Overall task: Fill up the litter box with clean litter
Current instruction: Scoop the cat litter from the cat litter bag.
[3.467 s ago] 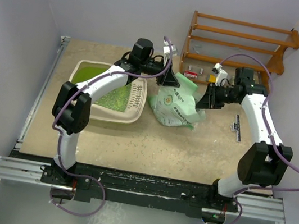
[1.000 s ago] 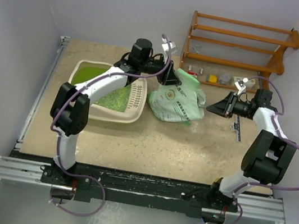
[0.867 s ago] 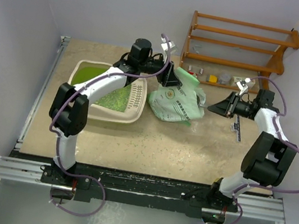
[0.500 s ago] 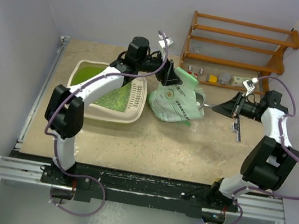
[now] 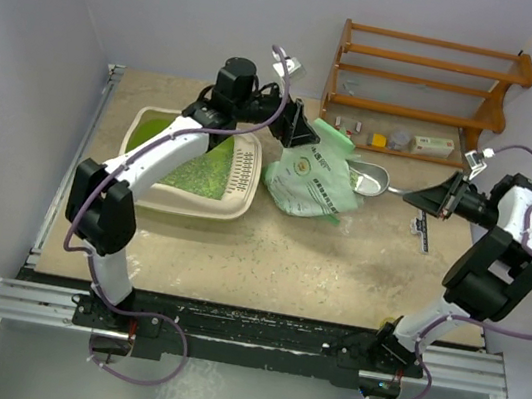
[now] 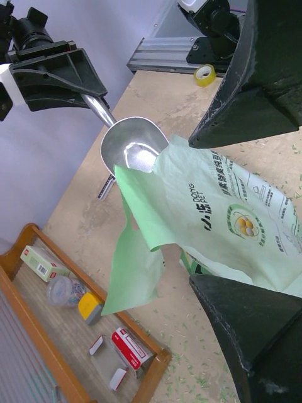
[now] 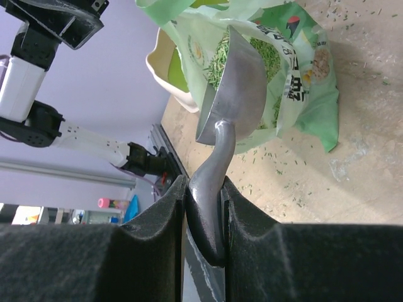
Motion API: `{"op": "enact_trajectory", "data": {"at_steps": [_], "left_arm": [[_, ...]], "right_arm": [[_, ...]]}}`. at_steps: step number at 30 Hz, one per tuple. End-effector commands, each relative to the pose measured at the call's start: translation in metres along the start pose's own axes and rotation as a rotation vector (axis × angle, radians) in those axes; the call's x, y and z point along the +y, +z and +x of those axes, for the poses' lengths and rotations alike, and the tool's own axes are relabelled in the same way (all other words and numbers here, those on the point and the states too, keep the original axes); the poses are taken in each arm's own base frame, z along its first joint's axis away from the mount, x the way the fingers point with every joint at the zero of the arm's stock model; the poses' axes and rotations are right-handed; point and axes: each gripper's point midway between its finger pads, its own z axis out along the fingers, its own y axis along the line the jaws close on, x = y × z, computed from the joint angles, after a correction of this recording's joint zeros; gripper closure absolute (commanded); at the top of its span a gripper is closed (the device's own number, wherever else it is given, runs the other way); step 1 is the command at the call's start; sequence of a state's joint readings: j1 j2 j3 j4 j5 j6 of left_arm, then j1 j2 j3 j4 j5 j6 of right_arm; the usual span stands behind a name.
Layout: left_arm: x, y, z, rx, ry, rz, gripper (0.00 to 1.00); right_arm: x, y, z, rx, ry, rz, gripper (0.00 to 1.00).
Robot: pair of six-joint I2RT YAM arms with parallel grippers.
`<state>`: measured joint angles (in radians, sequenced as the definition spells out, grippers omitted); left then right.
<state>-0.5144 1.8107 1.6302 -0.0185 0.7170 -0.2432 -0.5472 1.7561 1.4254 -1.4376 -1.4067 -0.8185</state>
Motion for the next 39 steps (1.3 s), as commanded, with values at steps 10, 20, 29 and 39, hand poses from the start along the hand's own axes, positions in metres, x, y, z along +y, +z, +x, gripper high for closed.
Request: {"op": "enact_trajectory", "data": {"at_steps": [10, 20, 29, 39], "left_arm": [[-0.04, -0.055, -0.067, -0.126, 0.147, -0.066, 0.2], [-0.049, -0.071, -0.073, -0.151, 0.164, -0.09, 0.19], [-0.058, -0.081, -0.08, -0.179, 0.173, -0.096, 0.18], [-0.063, -0.087, -0.083, -0.202, 0.183, -0.097, 0.17]], "right_arm": [[0.053, -0.022, -0.02, -0.154, 0.006, -0.026, 1.0], [0.063, -0.035, -0.023, -0.179, 0.009, 0.016, 1.0], [0.081, -0.041, -0.029, -0.202, -0.012, 0.029, 1.0], [0.099, -0.046, -0.041, -0.214, -0.072, 0.043, 1.0]]}}
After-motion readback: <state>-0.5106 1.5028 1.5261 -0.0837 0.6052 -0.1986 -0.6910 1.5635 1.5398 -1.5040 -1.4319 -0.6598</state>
